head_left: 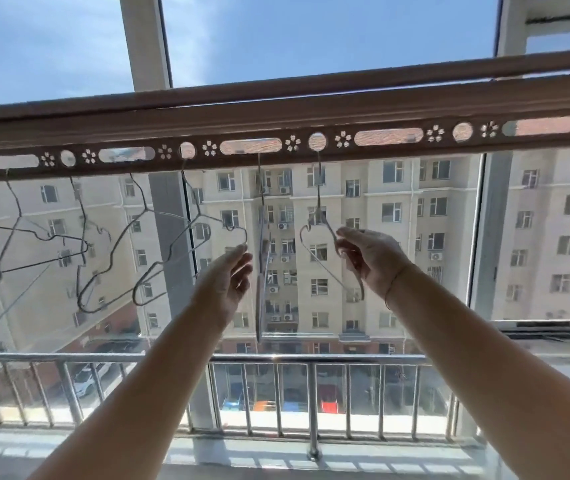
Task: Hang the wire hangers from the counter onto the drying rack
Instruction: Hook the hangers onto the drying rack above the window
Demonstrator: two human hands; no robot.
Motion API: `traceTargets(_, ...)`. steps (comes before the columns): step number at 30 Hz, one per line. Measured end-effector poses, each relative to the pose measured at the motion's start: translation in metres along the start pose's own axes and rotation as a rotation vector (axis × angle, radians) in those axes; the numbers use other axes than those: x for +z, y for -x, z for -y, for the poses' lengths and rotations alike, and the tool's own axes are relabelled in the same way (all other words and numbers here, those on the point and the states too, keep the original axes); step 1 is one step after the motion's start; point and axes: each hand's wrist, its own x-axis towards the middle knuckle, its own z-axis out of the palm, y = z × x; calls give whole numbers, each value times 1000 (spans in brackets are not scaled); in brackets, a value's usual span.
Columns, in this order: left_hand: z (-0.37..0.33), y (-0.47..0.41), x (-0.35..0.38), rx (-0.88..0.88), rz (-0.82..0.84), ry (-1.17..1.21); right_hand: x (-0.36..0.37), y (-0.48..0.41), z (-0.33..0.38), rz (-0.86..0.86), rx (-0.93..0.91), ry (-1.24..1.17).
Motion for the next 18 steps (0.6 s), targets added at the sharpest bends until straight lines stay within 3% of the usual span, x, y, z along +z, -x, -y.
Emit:
traceTargets(5,54,35,-38,-3,30,-232,-42,44,-50,-73,-188,368)
traceTargets(11,136,68,-56,-25,323,-659,-99,98,-115,-86,-173,637)
traceTargets(18,218,112,-18,-148,678,-668,-176,163,-146,-317,-56,733)
